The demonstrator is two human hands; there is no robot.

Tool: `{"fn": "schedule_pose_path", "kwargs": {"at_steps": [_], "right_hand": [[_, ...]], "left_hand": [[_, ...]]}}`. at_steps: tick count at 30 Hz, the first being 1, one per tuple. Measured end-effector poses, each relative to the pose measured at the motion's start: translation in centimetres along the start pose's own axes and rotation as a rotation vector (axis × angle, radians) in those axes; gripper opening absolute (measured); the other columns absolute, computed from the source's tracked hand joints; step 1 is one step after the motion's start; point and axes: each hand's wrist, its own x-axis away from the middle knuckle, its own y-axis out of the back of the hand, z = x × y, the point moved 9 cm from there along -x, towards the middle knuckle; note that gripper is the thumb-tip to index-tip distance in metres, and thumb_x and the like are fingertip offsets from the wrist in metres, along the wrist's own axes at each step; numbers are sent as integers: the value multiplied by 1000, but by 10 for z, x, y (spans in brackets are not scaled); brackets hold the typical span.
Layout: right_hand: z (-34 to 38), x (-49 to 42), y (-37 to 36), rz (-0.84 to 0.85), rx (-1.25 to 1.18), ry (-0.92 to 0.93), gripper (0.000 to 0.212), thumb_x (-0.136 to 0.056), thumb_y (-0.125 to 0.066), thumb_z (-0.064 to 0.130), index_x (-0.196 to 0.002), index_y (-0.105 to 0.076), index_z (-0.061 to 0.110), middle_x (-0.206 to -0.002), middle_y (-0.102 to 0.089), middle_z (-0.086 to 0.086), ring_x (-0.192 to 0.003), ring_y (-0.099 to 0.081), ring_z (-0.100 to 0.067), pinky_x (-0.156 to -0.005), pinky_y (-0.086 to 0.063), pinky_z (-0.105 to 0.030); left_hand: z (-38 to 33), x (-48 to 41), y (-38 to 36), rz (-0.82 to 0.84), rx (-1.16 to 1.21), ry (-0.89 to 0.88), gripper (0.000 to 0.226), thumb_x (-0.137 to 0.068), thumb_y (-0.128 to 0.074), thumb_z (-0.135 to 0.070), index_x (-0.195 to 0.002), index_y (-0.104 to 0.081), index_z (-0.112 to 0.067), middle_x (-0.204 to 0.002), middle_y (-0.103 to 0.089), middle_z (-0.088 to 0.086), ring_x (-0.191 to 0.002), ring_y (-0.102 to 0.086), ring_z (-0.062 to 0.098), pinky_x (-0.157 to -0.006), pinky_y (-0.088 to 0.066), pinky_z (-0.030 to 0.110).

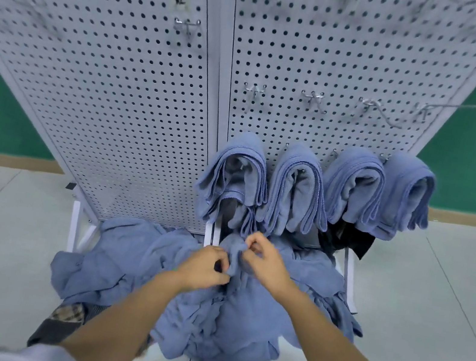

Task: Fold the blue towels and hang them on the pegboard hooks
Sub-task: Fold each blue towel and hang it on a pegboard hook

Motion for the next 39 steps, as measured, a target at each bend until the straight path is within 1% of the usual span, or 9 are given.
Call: {"fn": "schedule_pose_path", "kwargs": {"at_steps": [2, 8, 13, 17, 24, 30, 34, 37, 39], "right_hand": [[33, 13, 16, -31, -38, 42, 17, -95, -47, 5, -81, -42, 13, -62, -33, 2, -54, -29, -6, -53, -28, -18], [109, 53, 74, -133, -85, 121, 11, -97, -43, 11, -87, -40, 14, -67, -34, 1, -54, -30, -10, -52, -27, -21], [151, 84, 112, -172, -45, 192, 11, -95, -48, 13, -85, -46, 18, -74, -43, 2, -70, -36, -18, -65, -32, -32], [165, 109, 133, -206, 11, 258, 9, -98, -46, 16, -89, -47, 18, -61, -38, 3, -57, -34, -16, -53, -29, -28], [192, 123, 109, -87, -248, 291, 8, -100, -44, 12, -92, -46, 13, -67, -46, 1, -55, -46, -5, -56, -48, -18], [200, 126, 111, -86, -622, 361, 18, -92, -59, 16, -106, -49, 15, -107, -63, -8, -83, -64, -9, -81, -54, -26], [174, 123, 78, 189, -92, 201, 71, -73, -77, 43, -134, -45, 26, -136, -53, 5, -120, -54, -11, -100, -45, -33], [161, 129, 49, 340, 47, 128, 38, -80, -76, 28, -114, -62, 20, -112, -69, 5, -105, -65, -14, -89, -52, -28], [168, 129, 48, 254, -59, 145, 22, -81, -75, 21, -102, -68, 14, -99, -74, 0, -93, -70, -16, -80, -55, -26]], "left_hand": [[-21, 18, 15, -23, 135, 9, 14, -75, -69, -10, -72, -58, -16, -80, -60, -2, -75, -54, 14, -80, -49, 39], [-95, 65, 80, -232, 376, -102, 29, -80, -76, -17, -73, -48, -13, -56, -42, -14, -52, -36, 3, -51, -29, 15], [-143, 90, 113, -238, 398, -127, 17, -83, -73, -19, -95, -61, -15, -96, -65, 9, -80, -60, 15, -71, -51, 26], [-155, 103, 113, -128, 260, -69, 27, -87, -64, -41, -83, -59, -14, -79, -58, 14, -72, -56, 20, -69, -44, 32], [-175, 114, 95, -55, 312, -163, 40, -96, -49, -39, -99, -61, -1, -100, -68, 15, -93, -63, 26, -94, -50, 46], [-207, 135, 122, -158, 798, -228, 33, -101, -43, -32, -112, -65, -11, -100, -72, 7, -90, -67, 20, -87, -53, 36], [-208, 147, 155, -222, 1218, -274, 28, -100, -45, -32, -107, -63, -12, -101, -70, 11, -85, -70, 20, -77, -59, 37], [-201, 150, 158, -206, 1410, -216, 33, -99, -45, -37, -106, -61, -10, -89, -72, 10, -75, -71, 20, -59, -58, 33], [-191, 150, 159, -255, 1482, -194, 29, -99, -46, -32, -99, -63, -8, -82, -73, 8, -68, -71, 17, -53, -56, 27]]}}
